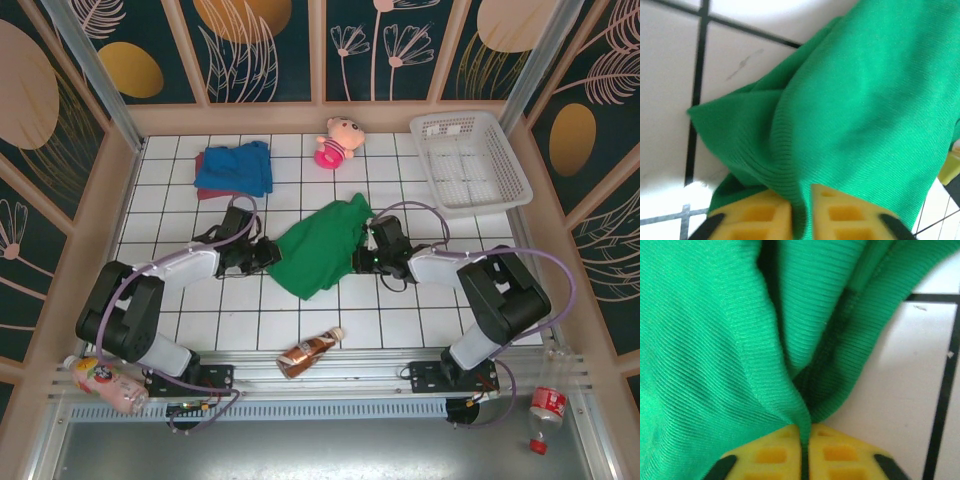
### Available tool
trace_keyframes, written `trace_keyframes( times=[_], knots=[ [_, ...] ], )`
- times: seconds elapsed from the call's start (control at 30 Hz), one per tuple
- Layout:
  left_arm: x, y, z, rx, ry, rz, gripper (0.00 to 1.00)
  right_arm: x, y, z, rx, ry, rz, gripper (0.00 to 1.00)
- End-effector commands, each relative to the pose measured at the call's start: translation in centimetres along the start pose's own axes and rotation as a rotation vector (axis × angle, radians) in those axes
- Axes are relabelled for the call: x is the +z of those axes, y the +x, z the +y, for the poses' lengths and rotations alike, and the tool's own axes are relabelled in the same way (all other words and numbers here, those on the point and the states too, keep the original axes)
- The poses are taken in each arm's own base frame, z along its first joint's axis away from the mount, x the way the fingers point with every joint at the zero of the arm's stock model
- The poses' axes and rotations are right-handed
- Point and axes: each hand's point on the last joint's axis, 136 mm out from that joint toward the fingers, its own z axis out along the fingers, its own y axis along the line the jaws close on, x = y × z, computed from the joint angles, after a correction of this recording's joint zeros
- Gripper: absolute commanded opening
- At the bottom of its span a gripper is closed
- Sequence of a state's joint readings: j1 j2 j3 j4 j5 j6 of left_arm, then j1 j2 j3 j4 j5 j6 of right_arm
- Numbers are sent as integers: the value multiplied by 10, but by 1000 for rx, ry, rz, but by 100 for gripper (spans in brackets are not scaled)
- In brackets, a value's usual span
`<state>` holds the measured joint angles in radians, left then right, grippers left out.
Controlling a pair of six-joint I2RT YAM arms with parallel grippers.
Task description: Fold and stack the tank tops
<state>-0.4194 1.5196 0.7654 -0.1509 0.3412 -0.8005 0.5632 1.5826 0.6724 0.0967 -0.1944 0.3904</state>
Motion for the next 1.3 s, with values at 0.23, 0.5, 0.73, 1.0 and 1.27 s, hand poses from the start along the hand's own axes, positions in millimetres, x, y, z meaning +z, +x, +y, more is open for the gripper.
trace_keyframes(
  times=[0.23,0.5,0.73,1.0,1.27],
  knots=[
    [-63,-17,-67,88,105,-16,0,-112,-119,55,-192,-9,-392,0],
    [-154,-15,-127,140,246,-69,0,-253,-200,104,-346,-32,-805,0],
    [-211,12,-191,205,527,-47,0,-336,-226,139,-433,-87,-1032,0],
    [-127,3,-136,96,311,-9,0,-236,-240,114,-385,-114,-844,0],
    [-24,-59,-122,112,152,-67,4,-57,-243,43,-254,-2,-498,2]
  ],
)
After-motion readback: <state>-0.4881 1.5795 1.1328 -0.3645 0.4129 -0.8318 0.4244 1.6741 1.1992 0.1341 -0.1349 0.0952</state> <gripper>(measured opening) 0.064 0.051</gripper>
